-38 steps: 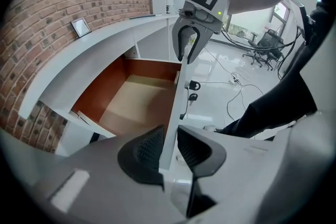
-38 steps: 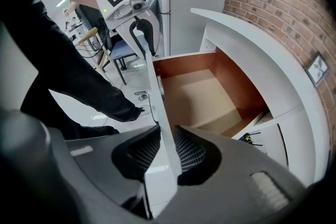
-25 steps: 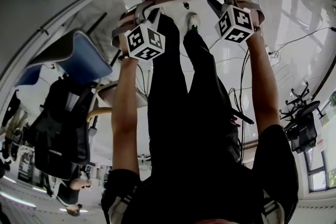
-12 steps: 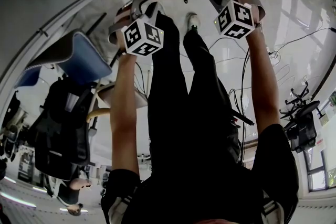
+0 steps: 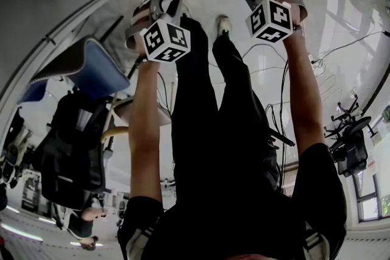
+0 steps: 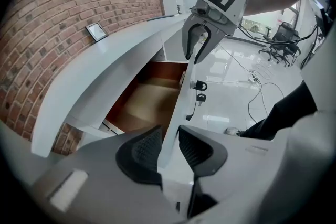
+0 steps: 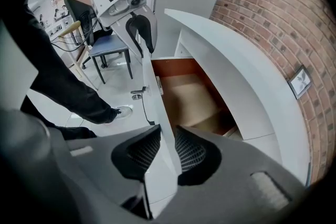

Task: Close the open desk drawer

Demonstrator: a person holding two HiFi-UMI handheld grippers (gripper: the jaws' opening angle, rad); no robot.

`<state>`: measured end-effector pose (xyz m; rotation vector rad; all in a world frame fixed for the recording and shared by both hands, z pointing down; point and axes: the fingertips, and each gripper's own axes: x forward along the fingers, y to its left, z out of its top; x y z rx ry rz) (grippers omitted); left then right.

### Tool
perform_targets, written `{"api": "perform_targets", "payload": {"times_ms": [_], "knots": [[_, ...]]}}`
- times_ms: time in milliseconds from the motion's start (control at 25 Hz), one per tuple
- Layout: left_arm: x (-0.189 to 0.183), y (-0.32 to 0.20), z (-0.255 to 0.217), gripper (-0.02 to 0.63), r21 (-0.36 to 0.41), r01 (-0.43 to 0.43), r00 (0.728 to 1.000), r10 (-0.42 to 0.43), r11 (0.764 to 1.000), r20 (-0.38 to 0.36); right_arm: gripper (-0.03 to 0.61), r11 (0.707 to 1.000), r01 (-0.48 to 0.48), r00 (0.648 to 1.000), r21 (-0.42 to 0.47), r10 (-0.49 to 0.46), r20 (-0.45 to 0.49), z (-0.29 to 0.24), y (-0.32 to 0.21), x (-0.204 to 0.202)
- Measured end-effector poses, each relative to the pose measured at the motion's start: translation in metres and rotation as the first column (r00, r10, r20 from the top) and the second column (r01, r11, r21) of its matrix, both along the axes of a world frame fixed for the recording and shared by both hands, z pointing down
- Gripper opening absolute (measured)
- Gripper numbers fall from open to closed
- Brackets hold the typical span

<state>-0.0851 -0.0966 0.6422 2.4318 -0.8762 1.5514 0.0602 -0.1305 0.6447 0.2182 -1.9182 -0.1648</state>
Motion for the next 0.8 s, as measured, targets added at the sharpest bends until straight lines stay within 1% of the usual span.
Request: {"api": "perform_targets", "payload": {"times_ms": [440,680,800], "knots": [[-0.009,-0.013,-0.001,0.126,0.055,0.075,0.997,-0.077,0.996,0.029,0.098,0.996,-0.059,0.998,0.061,0.057,0.035,-0.001,-0.012,-0.006],[-0.012,-0.026,-0.003,0.129,0.093,0.132,0.990,-0.136,0.987,0.034,0.101,0.989,-0.098,0.994,0.110,0.094,0.047,-0.003,-0.026,-0.008],[-0.014,-0.028,-0.004,0.130,0.094,0.145,0.988,-0.149,0.985,0.035,0.104,0.986,-0.109,0.993,0.125,0.103,0.055,-0.004,-0.027,-0.010]]}}
